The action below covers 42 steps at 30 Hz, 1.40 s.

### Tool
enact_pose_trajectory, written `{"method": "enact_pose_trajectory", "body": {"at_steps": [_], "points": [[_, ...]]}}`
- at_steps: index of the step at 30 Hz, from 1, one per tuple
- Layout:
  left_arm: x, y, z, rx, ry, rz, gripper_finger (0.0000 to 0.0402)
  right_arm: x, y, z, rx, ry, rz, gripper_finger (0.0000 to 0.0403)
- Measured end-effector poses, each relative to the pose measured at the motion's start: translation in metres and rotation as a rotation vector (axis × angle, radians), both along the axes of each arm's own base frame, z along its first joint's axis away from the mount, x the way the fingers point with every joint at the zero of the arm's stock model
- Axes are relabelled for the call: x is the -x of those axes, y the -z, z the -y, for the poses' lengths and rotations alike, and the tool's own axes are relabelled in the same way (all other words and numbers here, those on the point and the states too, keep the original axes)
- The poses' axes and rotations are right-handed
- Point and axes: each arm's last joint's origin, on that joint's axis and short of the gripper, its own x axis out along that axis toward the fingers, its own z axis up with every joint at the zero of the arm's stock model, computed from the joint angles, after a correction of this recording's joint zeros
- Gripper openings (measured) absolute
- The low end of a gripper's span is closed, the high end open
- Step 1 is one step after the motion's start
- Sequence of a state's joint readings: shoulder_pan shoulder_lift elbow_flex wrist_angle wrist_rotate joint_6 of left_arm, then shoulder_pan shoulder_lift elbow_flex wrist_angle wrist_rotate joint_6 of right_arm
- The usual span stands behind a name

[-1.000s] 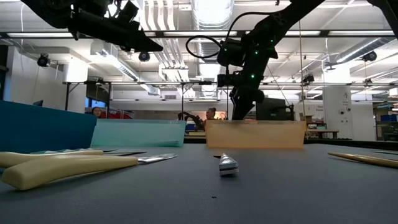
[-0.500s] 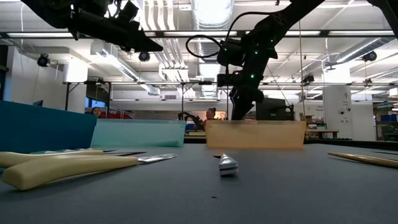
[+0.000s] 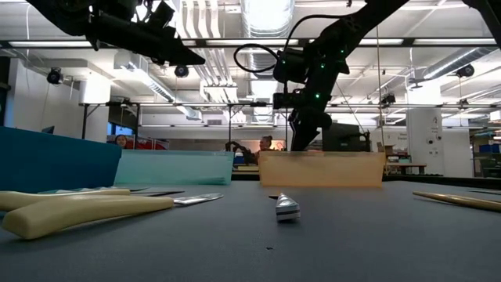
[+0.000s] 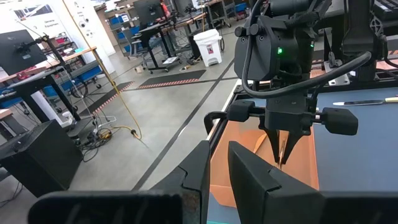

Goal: Sort silverware by color (type)
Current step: Put the golden knife into the orange bin

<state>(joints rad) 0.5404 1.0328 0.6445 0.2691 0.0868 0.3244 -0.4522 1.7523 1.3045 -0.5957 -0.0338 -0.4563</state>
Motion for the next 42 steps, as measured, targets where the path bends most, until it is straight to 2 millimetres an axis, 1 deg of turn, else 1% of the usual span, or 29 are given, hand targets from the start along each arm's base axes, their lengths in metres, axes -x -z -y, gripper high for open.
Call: {"method": "enact_pose_trajectory", "body": {"at_steps": [42], "points": [[0.0,0.0,-0.0001,0.0,0.0,0.0,0.004,-0.0002,-0.0003,0.0001,-0.004,0.012,0.005,0.0029]]}}
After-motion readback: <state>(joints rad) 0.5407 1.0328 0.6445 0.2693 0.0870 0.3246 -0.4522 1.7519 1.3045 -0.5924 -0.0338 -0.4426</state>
